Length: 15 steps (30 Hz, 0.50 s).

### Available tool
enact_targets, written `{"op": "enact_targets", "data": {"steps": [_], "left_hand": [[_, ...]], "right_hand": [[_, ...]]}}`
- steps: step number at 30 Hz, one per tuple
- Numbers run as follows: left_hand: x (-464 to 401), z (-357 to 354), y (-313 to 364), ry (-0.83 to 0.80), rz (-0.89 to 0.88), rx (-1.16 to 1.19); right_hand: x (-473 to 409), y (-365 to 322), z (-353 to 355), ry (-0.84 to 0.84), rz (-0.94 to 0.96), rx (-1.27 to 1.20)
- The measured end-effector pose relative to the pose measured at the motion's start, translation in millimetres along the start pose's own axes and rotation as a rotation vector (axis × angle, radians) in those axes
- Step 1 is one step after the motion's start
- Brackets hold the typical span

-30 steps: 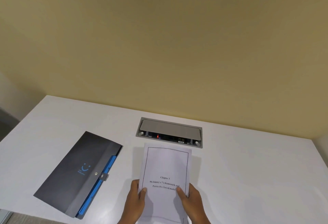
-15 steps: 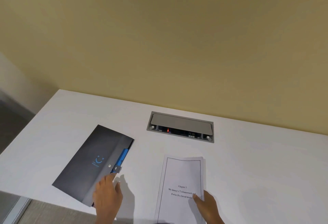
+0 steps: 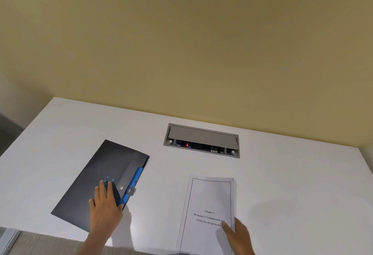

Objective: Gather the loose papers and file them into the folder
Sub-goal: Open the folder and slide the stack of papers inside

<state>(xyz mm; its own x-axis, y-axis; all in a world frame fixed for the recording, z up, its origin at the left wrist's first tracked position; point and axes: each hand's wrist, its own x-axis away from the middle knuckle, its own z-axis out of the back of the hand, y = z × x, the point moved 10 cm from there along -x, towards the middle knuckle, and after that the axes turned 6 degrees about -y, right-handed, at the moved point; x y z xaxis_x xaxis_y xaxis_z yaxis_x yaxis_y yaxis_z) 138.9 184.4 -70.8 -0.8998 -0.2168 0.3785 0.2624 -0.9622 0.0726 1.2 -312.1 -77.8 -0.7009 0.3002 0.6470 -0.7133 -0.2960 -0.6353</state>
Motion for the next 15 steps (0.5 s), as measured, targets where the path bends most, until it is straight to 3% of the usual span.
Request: {"op": "enact_targets", "data": {"steps": [15], "left_hand": [[-15, -15, 6, -0.123, -0.020, 0.055]], "right_hand": [[14, -3, 0, 0.048, 0.009, -0.083]]}}
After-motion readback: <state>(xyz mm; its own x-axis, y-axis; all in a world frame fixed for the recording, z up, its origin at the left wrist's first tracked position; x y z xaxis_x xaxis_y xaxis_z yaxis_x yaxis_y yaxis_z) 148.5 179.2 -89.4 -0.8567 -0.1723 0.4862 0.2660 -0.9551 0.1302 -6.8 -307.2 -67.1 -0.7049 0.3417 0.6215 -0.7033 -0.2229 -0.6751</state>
